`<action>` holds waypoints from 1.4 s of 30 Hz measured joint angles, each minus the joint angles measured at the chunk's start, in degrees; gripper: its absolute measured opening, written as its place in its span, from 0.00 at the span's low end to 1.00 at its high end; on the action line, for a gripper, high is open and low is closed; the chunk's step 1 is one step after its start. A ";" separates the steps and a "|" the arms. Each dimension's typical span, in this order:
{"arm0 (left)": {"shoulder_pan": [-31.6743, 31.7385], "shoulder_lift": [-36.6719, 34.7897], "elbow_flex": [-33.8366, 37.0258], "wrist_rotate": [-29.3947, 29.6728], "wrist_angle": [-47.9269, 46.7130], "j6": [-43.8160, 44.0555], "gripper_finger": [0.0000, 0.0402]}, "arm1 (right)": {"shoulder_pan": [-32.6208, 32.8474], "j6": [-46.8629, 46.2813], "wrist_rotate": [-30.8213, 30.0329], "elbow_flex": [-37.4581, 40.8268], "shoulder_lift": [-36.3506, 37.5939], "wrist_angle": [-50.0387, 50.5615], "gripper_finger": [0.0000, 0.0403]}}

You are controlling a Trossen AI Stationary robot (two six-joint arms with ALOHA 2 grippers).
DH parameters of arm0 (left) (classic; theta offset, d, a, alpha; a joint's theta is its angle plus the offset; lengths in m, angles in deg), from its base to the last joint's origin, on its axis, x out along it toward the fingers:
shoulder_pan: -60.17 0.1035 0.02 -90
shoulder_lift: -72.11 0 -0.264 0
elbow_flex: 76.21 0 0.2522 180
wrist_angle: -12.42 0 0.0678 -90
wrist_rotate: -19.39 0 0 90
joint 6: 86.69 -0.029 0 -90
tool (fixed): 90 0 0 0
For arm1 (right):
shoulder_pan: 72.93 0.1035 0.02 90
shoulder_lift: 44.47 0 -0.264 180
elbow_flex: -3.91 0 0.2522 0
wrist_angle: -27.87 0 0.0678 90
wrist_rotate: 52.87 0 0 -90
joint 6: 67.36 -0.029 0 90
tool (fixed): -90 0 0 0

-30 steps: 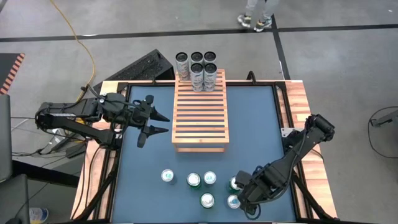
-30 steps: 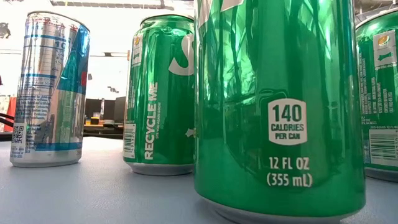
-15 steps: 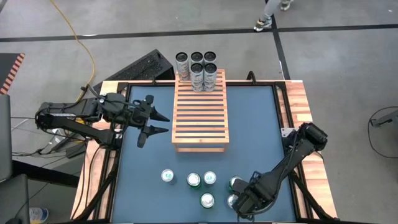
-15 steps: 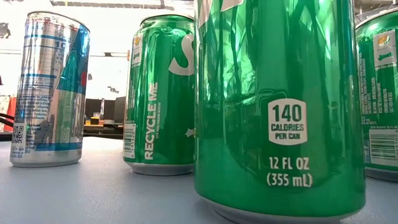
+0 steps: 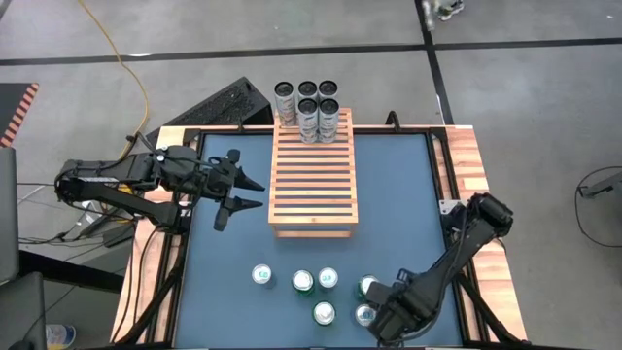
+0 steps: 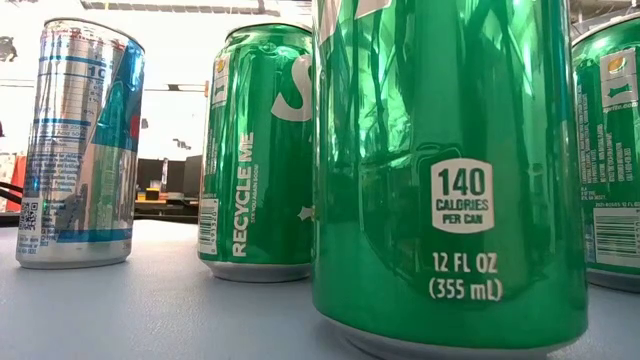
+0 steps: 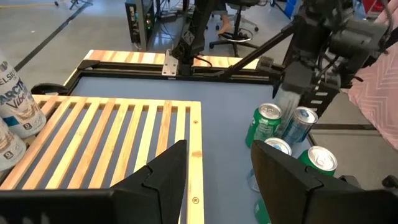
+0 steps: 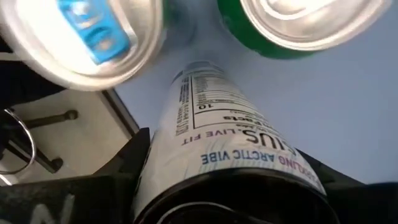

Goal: Place canned beverage on shelf
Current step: Put the white blue soda can on the shelf aligned to the other white blue soda can

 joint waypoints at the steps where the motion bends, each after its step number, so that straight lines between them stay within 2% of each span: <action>1: 0.00 0.00 0.00 0.00 -0.03 0.01 0.42 | 0.15 0.19 -0.24 -1.32 0.02 1.68 0.56; 8: 0.00 0.00 0.00 0.02 -0.04 0.06 0.42 | 0.01 2.18 -2.53 -13.71 0.07 18.40 0.56; 12: 0.00 0.00 0.00 -0.85 0.43 0.52 0.42 | -0.96 5.00 -7.95 -19.80 1.29 18.04 0.56; 18: 0.00 0.00 0.00 -0.85 0.94 1.43 0.42 | -6.51 10.73 -14.72 -24.80 1.95 18.35 0.56; 23: -0.01 0.00 0.01 0.15 0.99 1.57 0.42 | -12.20 15.66 -14.33 -25.23 2.19 18.59 0.56; 32: 0.00 0.00 0.00 2.56 1.29 2.95 0.42 | -26.61 18.25 -12.53 -25.81 3.37 18.07 0.56; 37: 0.00 0.00 0.02 2.56 1.33 3.81 0.42 | -31.22 17.68 -10.62 -32.72 3.39 18.04 0.57; 42: 0.00 0.00 0.00 2.56 1.32 4.10 0.42 | -35.11 21.41 -11.46 -41.43 3.65 17.65 0.57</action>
